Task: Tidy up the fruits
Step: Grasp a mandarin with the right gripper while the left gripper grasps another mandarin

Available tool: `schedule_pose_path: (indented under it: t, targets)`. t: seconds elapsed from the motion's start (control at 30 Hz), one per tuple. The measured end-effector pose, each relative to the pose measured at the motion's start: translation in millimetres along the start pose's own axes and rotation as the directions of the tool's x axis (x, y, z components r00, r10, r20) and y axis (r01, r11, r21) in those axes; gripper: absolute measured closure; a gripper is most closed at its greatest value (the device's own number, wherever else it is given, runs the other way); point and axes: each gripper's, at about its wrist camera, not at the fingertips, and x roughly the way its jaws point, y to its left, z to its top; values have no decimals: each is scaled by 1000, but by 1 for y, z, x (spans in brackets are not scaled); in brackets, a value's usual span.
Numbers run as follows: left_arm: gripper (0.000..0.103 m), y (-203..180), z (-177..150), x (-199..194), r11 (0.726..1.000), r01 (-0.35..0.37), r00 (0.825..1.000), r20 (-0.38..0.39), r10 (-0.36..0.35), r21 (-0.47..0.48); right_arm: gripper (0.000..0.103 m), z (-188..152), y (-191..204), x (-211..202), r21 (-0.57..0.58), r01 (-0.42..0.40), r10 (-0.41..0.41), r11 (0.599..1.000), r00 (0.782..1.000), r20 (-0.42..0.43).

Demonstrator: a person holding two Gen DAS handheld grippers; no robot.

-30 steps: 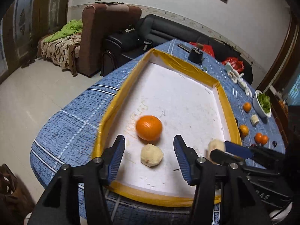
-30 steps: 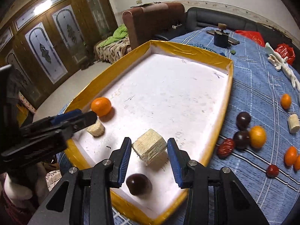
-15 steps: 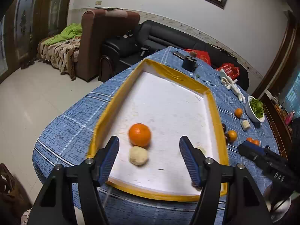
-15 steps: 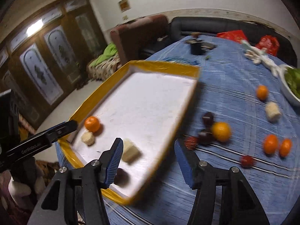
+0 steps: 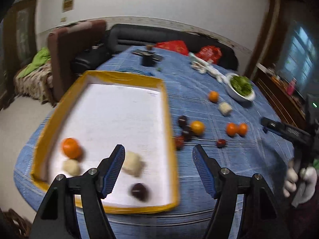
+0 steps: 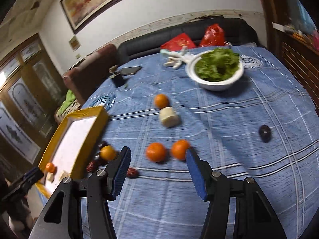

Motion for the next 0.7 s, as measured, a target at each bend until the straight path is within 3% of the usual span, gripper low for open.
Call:
schedule_pose_path:
  t: [0.17, 0.27, 0.47, 0.63, 0.67, 0.7]
  targets:
    - [31, -47, -3, 14, 993, 52, 998, -45, -47, 102, 41, 4, -12, 24, 15, 7, -6, 1000, 998, -57]
    - [31, -64, -4, 20, 987, 76, 996, -60, -68, 140, 42, 5, -13, 43, -7, 55, -56, 998, 995, -78]
    - [31, -82, 12, 36, 983, 104, 993, -71, -94, 152, 55, 5, -24, 67, -2, 95, -95, 995, 990, -105]
    - [27, -95, 27, 64, 983, 132, 987, -113, -117, 129, 55, 2, -33, 81, 29, 57, -52, 998, 990, -134]
    - [26, -100, 29, 71, 981, 136, 985, -121, -120, 135, 58, 1, -35, 83, 44, 41, -35, 998, 990, -138]
    - [26, -106, 30, 77, 980, 136, 984, -131, -118, 146, 68, 2, -36, 81, 47, 36, -29, 998, 991, -130]
